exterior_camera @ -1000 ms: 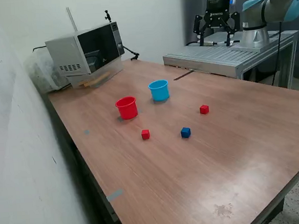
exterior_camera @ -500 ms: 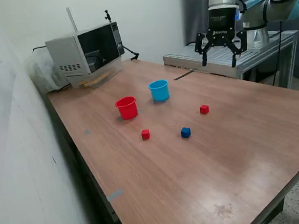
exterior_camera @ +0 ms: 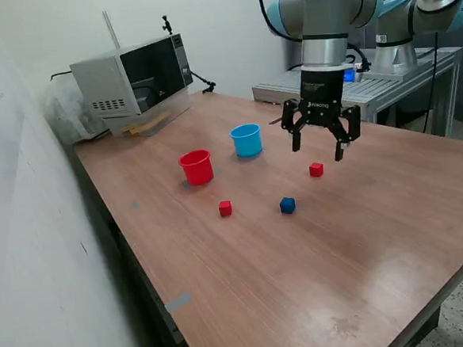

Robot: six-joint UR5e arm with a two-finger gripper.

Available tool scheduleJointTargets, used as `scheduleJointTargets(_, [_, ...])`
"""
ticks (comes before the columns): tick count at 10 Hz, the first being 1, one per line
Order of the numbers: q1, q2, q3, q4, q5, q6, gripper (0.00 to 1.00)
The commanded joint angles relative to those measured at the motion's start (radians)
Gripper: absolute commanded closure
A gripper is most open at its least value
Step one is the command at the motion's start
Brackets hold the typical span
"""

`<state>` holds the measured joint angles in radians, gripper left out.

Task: Place red objects in the red bin, and blue objects in the blue bin.

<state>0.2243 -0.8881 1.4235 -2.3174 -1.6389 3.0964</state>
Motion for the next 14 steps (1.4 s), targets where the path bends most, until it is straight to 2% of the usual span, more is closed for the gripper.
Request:
scheduleJointTargets(1, [-0.002, 0.119, -0.068, -0.042, -0.01, 0.031, 0.0])
scheduleJointTargets(6, [-0.023, 0.193, -0.063, -0.106, -0.01, 0.027, 0.0])
scheduleJointTargets(9, [-0.062, 0.199, -0.078, -0.118, -0.012, 0.008, 0.0])
scheduleJointTargets(14, [-0.08, 0.199, -0.078, -0.131, -0.013, -0.002, 0.0])
